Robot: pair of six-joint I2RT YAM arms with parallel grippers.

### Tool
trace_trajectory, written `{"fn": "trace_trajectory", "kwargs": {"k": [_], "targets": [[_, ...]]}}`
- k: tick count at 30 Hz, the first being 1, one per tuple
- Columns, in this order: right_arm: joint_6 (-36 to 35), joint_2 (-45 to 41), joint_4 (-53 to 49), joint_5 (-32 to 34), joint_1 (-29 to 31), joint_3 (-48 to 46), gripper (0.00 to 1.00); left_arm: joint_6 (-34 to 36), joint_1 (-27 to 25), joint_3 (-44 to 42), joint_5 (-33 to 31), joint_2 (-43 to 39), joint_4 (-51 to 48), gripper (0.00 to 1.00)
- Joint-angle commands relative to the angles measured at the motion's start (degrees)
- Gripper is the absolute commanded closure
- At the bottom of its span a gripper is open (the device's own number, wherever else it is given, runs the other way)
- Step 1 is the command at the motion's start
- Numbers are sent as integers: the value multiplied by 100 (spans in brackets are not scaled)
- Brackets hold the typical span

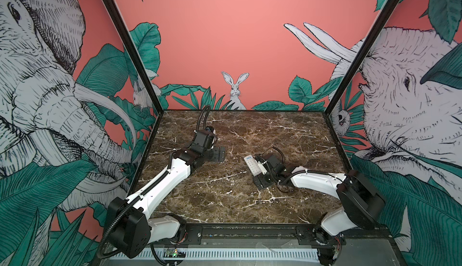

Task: Load the batteries into the remote control
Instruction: 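Move the right gripper to the white remote and grasp it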

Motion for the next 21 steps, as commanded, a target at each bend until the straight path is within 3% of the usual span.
{"fn": "trace_trajectory", "kwargs": {"k": [1, 12, 21], "targets": [[166, 42, -82, 193, 62, 82, 1, 75, -22, -107, 256, -11, 272, 0], [843, -64, -1181, 1561, -27, -65, 0, -23, -24, 81, 1093, 599, 665, 0], [1134, 593, -1214, 1761, -858, 478, 0, -61, -28, 148, 1211, 632, 688, 0]]}}
